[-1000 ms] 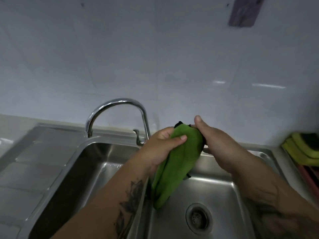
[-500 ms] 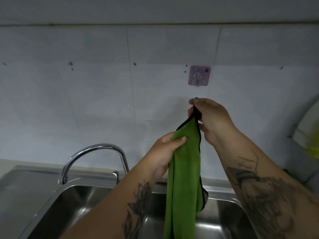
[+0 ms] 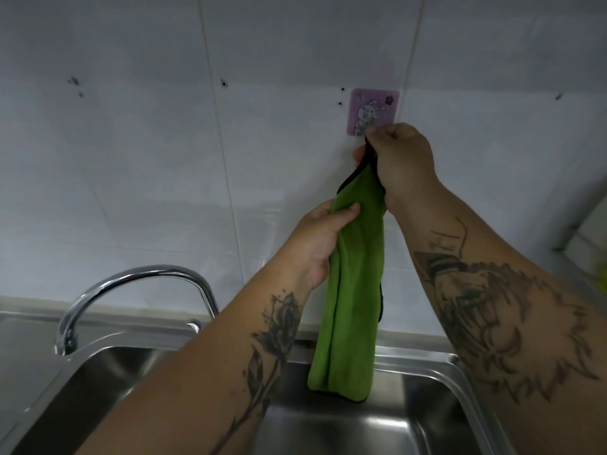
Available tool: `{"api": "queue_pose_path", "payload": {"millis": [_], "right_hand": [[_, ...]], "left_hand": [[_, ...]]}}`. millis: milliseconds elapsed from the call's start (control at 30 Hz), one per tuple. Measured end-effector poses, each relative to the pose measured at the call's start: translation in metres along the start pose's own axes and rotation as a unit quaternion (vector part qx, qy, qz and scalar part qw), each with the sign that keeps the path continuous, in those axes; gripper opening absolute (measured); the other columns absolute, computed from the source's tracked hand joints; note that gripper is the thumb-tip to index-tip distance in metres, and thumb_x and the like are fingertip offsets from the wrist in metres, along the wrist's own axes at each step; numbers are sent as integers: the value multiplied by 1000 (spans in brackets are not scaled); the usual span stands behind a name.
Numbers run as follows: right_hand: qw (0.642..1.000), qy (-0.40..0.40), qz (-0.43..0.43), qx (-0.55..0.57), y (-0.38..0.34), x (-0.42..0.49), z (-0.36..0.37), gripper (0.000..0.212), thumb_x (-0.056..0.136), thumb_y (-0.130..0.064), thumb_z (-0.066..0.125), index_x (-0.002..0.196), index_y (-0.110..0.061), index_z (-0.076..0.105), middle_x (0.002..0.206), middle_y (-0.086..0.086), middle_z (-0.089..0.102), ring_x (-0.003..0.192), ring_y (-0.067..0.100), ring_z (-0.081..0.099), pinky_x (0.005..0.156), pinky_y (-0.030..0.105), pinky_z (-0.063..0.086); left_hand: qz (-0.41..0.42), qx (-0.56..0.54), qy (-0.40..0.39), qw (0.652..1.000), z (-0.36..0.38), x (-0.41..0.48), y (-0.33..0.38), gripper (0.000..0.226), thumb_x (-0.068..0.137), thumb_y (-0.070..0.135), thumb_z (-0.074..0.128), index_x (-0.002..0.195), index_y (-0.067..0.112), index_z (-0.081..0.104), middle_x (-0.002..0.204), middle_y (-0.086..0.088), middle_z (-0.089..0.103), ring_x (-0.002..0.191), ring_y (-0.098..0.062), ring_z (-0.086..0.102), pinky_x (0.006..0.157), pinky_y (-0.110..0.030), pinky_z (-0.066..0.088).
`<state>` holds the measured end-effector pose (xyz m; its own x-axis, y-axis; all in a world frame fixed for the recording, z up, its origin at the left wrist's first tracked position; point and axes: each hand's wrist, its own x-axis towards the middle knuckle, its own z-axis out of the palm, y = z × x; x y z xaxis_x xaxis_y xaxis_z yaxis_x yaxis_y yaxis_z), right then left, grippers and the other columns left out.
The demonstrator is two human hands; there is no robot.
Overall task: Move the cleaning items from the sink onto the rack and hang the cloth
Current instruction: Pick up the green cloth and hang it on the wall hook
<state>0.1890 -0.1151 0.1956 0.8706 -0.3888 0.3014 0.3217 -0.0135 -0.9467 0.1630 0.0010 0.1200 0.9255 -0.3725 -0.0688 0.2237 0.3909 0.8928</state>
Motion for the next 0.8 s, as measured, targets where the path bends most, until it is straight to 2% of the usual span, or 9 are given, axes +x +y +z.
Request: {"api": "queue_pose_path", "payload": {"millis": [100, 167, 267, 333, 433, 500, 567, 667, 800], "right_hand": [[1000, -19, -4, 3, -4, 4, 1, 12, 90, -14, 60, 85, -4, 58, 66, 11, 68, 52, 18, 61, 53, 27, 53], [1000, -20, -10, -5, -4, 6, 1, 13, 90, -15, 61, 82, -5, 56, 65, 10, 68, 52, 19, 61, 54, 29, 54], [1000, -6, -12, -20, 7, 2, 0, 17, 89, -21, 63, 88, -6, 55, 68, 9, 69, 56, 18, 63, 56, 30, 55], [998, -10, -2, -63, 27, -8, -6, 17, 89, -26, 64, 92, -10, 58, 76, 5, 69, 63, 13, 62, 57, 26, 52], [992, -71, 49, -91, 66, -31, -22, 20, 91, -30, 61, 99, -12, 65, 95, 9, 70, 79, 14, 65, 71, 32, 55], [989, -110, 84, -51, 90, -48, -36, 17, 94, -24, 59, 103, -13, 68, 98, 6, 72, 82, 12, 69, 73, 28, 57], [987, -115, 105, -34, 110, -62, -52, 13, 93, -19, 61, 103, -16, 68, 99, 0, 73, 83, 9, 70, 72, 23, 56], [982, -105, 136, -75, 143, -75, -86, 11, 90, -18, 64, 101, -20, 68, 99, -1, 73, 85, 11, 71, 73, 23, 57], [971, -66, 169, -157, 174, -92, -138, 4, 88, -21, 67, 91, -19, 69, 86, -2, 72, 72, 10, 68, 68, 25, 55]], "left_hand": [[2, -2, 2, 1000, -1, 5, -2, 33, 91, 17, 63, 121, 4, 64, 111, -17, 70, 97, -29, 68, 90, -44, 56], [3, -1, 3, 1000, -2, 9, -3, 33, 91, 17, 63, 121, 4, 65, 111, -17, 71, 97, -29, 68, 88, -45, 56], [6, 16, 19, 1000, -4, 13, -8, 22, 91, 16, 63, 111, 8, 68, 102, -14, 73, 89, -26, 69, 86, -43, 57], [5, 50, 27, 998, -10, 15, -16, 12, 92, 17, 62, 101, 15, 69, 98, -10, 73, 86, -24, 68, 85, -41, 56], [0, 79, 15, 997, -26, 16, -30, 9, 92, 20, 62, 100, 18, 67, 97, -6, 73, 89, -21, 69, 88, -39, 54], [-1, 95, 7, 995, -40, 17, -37, 13, 91, 18, 63, 103, 18, 65, 101, -6, 73, 95, -21, 69, 92, -38, 54], [-5, 124, 3, 992, -56, 16, -43, 16, 89, 12, 63, 104, 18, 65, 104, -6, 73, 99, -22, 68, 94, -37, 52], [-31, 152, 9, 988, -85, 10, -52, 31, 79, 2, 64, 106, 17, 65, 106, -6, 72, 99, -22, 67, 91, -34, 52], [-71, 162, 19, 984, -122, -3, -63, 47, 66, 4, 64, 112, 11, 63, 114, -12, 68, 102, -26, 65, 95, -39, 49]]}}
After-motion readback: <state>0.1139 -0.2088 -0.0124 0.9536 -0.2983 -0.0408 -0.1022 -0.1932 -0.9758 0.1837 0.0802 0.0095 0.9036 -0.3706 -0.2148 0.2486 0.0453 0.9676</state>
